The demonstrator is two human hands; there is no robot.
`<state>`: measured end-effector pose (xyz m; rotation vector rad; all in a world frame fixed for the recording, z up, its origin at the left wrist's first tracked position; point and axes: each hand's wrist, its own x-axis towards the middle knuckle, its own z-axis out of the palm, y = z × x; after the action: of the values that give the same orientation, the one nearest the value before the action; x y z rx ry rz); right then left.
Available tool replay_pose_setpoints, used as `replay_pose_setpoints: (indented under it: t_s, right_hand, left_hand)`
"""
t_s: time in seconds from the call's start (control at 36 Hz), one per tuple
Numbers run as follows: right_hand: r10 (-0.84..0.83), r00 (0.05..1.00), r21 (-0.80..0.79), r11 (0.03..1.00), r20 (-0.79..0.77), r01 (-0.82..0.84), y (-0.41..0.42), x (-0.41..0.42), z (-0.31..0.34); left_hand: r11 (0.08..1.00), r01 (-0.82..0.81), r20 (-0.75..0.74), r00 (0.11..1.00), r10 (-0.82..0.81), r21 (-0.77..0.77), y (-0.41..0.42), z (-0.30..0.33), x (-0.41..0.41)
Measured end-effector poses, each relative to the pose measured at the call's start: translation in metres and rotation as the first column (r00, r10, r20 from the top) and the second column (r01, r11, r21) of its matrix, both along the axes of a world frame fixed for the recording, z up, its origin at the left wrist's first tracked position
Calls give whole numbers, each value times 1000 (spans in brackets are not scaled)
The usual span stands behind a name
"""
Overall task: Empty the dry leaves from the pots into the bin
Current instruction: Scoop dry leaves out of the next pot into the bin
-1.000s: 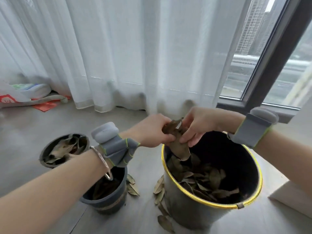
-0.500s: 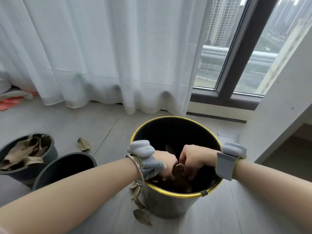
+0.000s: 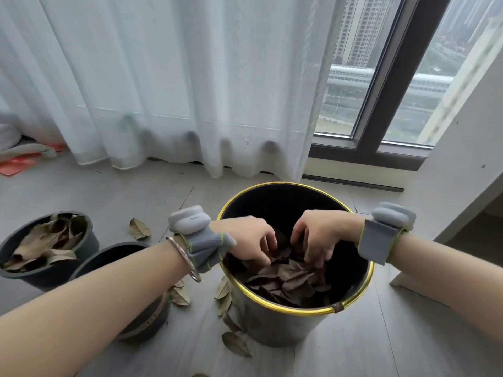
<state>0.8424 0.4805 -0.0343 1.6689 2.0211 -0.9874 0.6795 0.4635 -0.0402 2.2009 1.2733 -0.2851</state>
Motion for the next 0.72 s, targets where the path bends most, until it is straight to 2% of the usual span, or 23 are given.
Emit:
replay_pose_setpoints:
  t_s: [0.08, 0.19, 0.25, 0.31, 0.36, 0.42, 0.47, 0.56, 0.61, 0.67, 0.72]
  right_hand:
    - [-75, 974, 41, 995, -215, 85, 8, -10, 5]
    - [-95, 875, 97, 982, -474, 159, 8, -36, 14]
    - [-55, 832, 118, 983, -551, 143, 5, -62, 18]
    - [-27, 793, 133, 982, -608, 136, -1, -81, 24]
    - [11, 757, 128, 987, -653, 96, -7, -113, 26]
    - [6, 727, 87, 994, -686, 73, -16, -137, 23]
    - [8, 743, 55, 998, -669, 39, -23, -166, 15]
    - [68, 826, 67, 997, -559, -36, -31, -202, -5]
    - [125, 874, 84, 992, -470, -96, -36, -230, -21]
    - [171, 909, 126, 983, -380, -132, -40, -253, -37]
    - [198, 931, 174, 973, -308, -149, -40, -262, -53]
  left_hand:
    - [994, -105, 207, 973, 99, 14, -2, 8, -25]
    - [947, -316, 497, 812, 305, -64, -6, 17, -57]
    - [903, -425, 546, 743, 386, -60, -9, 23, -84]
    - [862, -501, 532, 710, 462, -80, -8, 24, -103]
    - [815, -567, 461, 695, 552, -121, -14, 18, -137]
    - [794, -593, 331, 728, 600, -136, -17, 6, -161]
    - [783, -609, 158, 767, 622, -122, -23, -9, -185]
    - [826, -562, -132, 822, 554, -31, -35, -23, -204]
    - [855, -516, -287, 812, 509, 54, -42, -35, -214]
    - [848, -524, -372, 774, 513, 80, -48, -51, -220]
    - [828, -555, -392, 747, 537, 77, -53, -66, -216]
